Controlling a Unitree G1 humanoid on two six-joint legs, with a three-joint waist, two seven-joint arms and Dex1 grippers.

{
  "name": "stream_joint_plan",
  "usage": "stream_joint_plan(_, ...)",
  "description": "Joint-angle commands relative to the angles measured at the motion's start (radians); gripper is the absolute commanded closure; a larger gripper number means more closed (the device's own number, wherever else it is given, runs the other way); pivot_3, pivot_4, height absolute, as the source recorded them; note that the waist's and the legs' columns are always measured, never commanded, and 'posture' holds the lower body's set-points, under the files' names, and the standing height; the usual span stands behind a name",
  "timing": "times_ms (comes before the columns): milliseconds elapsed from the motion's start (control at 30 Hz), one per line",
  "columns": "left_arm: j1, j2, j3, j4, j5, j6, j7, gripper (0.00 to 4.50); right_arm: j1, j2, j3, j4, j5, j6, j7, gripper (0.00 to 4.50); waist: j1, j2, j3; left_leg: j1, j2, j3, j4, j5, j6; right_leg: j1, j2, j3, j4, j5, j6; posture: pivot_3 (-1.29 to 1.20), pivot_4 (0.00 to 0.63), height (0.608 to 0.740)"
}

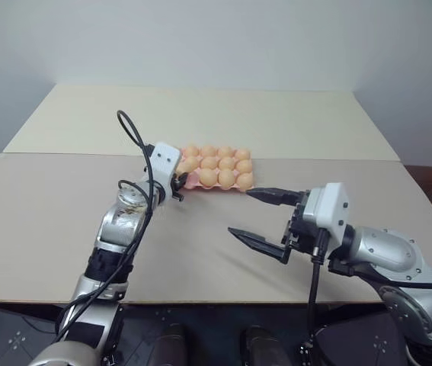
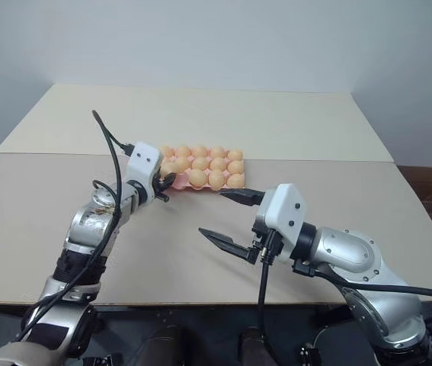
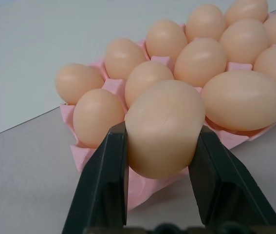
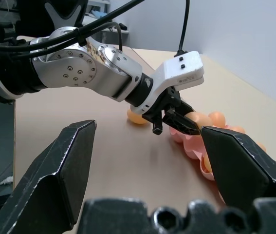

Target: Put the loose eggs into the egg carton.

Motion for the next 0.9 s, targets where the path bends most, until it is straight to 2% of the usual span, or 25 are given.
stream_joint_plan(33,-0.033,-0.002,-0.009,0.019,0.003,-0.040,-0.026,3.07,-0.002,0.002,-0.015,-0.038,0.008,-0.003,-0.008,0.44,0.000,0.000,0.000,0.000,0.000,0.000,0.000,0.000,0.000,0.000,0.000,0.000,0.000,0.000,0.000,0.00,0.150,0.740)
stream_joint_plan(333,-0.037,0.001,-0.016,0.030,0.032,-0.098,-0.027,0.20,0.031,0.002,-0.021,-0.057,0.008,-0.011,-0.016,0.44,0.000,0.000,0.000,-0.001,0.000,0.000,0.000,0.000,0.000,0.000,0.000,0.000,0.000,0.000,0.000,0.00,0.150,0.740)
stream_joint_plan(533,0.046,0.025,0.025,-0.186,0.031,-0.067,-0.003,0.20,0.045,-0.001,-0.022,-0.057,-0.002,-0.017,-0.013,0.44,-0.004,0.000,0.000,0.000,0.000,0.000,0.000,0.000,0.000,0.000,0.000,0.000,0.000,0.000,0.000,0.00,0.150,0.740)
stream_joint_plan(700,0.217,0.086,0.145,-0.535,-0.011,0.147,0.000,0.20,0.062,-0.007,-0.037,-0.054,0.001,-0.021,-0.006,0.44,-0.015,0.000,0.000,-0.001,0.001,0.000,0.000,0.000,0.000,-0.001,0.000,0.000,0.000,0.000,0.000,0.00,0.150,0.740)
stream_joint_plan(800,0.295,0.110,0.202,-0.647,-0.025,0.258,0.008,0.20,0.069,-0.007,-0.044,-0.046,0.002,-0.024,-0.002,0.44,-0.021,0.000,0.000,0.000,0.001,0.000,0.000,0.000,0.000,-0.001,0.000,0.001,0.001,0.000,0.000,0.00,0.150,0.740)
stream_joint_plan(900,0.340,0.080,0.270,-0.714,-0.053,0.375,0.032,0.20,0.068,-0.005,-0.046,-0.038,0.007,-0.020,-0.002,0.44,-0.016,0.000,0.000,0.002,0.001,0.000,0.000,0.000,0.000,0.001,0.000,0.000,0.001,0.000,0.000,0.00,0.150,0.740)
